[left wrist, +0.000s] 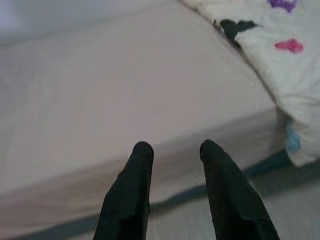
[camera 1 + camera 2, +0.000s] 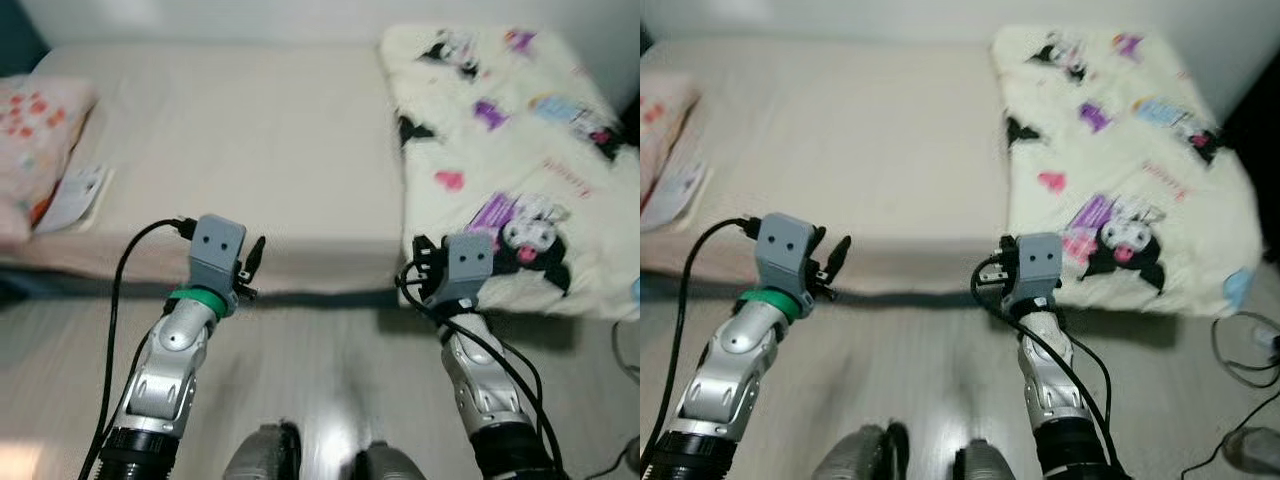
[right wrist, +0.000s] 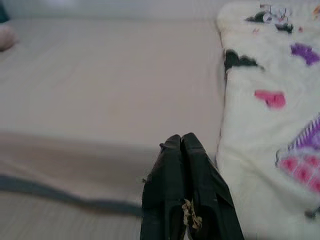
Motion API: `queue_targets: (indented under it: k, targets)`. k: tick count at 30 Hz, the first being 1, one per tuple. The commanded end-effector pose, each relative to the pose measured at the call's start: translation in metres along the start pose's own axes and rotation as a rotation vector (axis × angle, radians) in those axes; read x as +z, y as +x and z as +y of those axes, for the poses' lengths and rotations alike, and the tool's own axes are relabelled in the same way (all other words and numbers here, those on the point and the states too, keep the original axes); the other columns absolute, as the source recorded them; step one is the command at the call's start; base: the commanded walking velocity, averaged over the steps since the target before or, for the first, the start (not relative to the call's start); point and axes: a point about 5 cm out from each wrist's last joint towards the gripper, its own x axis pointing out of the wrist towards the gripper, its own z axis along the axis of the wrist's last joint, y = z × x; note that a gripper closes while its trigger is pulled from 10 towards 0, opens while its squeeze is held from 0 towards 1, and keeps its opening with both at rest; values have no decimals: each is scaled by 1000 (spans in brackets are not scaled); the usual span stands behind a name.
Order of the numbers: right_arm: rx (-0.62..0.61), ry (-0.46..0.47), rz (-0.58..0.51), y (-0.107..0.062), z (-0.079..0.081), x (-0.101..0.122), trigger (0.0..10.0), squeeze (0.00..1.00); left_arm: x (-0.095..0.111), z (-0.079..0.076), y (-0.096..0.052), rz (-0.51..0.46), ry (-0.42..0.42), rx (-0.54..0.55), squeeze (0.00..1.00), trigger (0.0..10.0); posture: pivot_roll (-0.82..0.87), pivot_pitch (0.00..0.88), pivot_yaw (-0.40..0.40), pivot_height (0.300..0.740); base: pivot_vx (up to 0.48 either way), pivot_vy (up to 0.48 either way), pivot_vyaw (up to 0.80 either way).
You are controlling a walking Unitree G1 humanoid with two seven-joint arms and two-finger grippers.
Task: Clean up the room
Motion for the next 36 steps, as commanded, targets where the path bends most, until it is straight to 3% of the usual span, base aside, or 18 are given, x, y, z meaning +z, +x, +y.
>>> queue_targets:
  k: [1, 24, 36]
  targets:
    - [-6, -2, 14, -2, -2, -3, 10000, 0, -1, -3, -1, 4, 4, -14, 0, 10000, -78, 109, 85, 703, 0, 0, 788]
    - [48, -1, 47, -3, 11, -13, 10000, 0, -25, 5, -7, 110, 21, 7, 0, 10000, -84, 75, 82, 703, 0, 0, 767]
    - [54, -12, 41, -1, 9, -12, 10000, 0, -30, 10, -9, 130, -4, 38, 0, 10000, -84, 68, 80, 703, 0, 0, 754]
